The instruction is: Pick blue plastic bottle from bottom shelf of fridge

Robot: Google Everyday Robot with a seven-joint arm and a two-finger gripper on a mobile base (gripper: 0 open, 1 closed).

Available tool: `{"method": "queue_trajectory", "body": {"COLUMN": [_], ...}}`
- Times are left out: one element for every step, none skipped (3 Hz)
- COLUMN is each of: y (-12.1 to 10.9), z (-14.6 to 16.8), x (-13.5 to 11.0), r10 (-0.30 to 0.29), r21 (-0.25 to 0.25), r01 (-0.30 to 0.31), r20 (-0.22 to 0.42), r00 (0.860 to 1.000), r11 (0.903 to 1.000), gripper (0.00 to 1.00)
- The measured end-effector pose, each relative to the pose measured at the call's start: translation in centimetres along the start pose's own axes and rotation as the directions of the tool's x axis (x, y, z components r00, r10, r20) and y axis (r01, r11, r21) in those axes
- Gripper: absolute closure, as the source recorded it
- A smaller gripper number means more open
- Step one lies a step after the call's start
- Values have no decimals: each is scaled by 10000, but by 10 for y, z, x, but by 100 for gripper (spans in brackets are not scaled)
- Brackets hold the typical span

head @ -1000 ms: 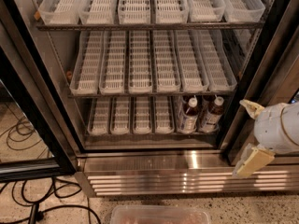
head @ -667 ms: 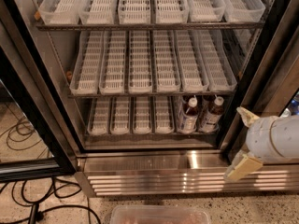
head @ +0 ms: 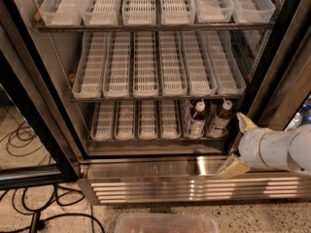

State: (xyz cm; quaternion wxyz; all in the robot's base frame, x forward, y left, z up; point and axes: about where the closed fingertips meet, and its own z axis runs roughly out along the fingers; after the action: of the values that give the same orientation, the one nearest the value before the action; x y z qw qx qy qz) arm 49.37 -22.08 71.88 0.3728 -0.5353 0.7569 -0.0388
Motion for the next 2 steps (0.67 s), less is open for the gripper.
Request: {"method": "queue_trajectory", "body": {"y": [0,7], "z": [0,19], "x": [0,1], "r10": [0,752], "r21": [0,179], "r01": [0,-762], "r20": [0,504], "r00": [10000,9959], "r11": [10000,9969], "gripper": [0,0]}}
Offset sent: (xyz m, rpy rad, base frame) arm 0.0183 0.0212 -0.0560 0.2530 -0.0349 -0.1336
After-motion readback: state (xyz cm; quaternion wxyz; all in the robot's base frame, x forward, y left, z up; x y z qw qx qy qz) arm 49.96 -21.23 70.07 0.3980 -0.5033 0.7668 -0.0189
